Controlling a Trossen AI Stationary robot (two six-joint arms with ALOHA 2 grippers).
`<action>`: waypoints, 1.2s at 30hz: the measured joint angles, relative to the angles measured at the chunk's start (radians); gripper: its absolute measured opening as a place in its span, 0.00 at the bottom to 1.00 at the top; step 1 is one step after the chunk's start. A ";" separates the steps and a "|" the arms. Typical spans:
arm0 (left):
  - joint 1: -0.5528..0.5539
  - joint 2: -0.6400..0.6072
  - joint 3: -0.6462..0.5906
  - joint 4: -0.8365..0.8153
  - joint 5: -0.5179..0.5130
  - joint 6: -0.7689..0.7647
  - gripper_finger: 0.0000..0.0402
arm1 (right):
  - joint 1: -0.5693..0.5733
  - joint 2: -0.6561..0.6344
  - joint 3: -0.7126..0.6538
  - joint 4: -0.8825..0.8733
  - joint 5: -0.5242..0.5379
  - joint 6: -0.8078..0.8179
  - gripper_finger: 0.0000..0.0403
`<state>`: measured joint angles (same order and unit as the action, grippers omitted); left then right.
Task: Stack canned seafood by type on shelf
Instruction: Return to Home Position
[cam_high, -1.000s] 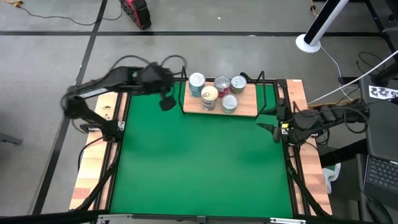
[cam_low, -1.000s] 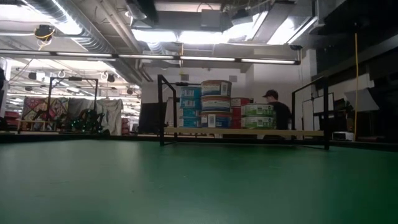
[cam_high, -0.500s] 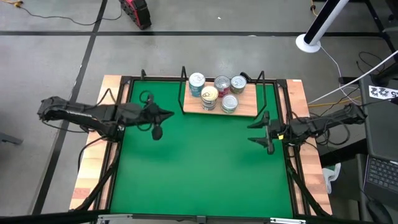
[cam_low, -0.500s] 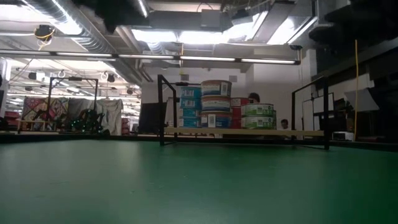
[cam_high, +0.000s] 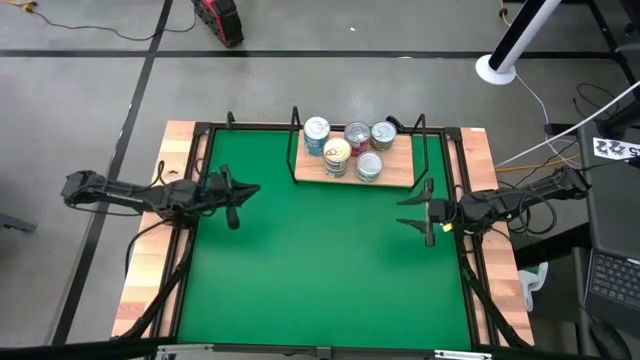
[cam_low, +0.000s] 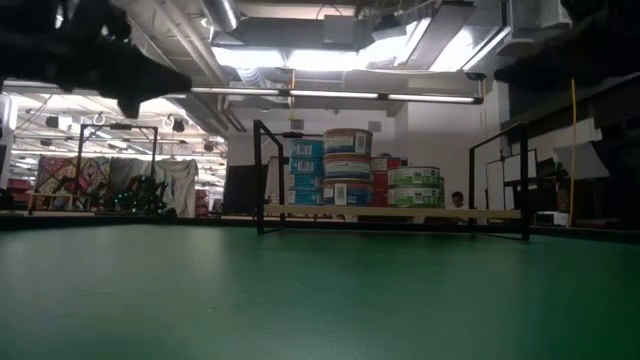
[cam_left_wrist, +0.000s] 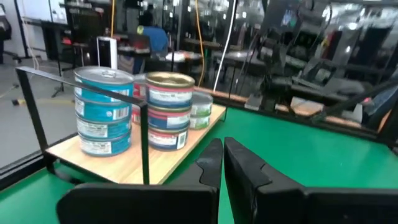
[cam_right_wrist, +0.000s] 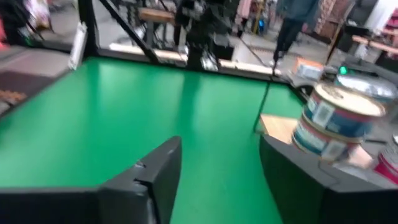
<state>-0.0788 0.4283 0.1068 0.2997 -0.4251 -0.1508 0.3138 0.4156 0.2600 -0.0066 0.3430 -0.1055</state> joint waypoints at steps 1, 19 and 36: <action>0.000 -0.034 -0.018 0.002 -0.001 0.002 0.03 | 0.000 0.000 0.000 -0.020 0.007 0.002 0.51; 0.000 -0.423 -0.098 -0.198 -0.007 0.178 0.03 | 0.000 -0.053 0.000 -0.260 0.012 0.134 0.05; 0.000 -0.423 -0.097 -0.237 -0.007 0.217 0.03 | 0.000 -0.371 -0.128 -0.281 0.012 0.153 0.04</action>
<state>-0.0788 0.0048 0.0093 0.0631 -0.4316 0.0666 0.3138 0.0443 0.1318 -0.2876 0.3550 0.0474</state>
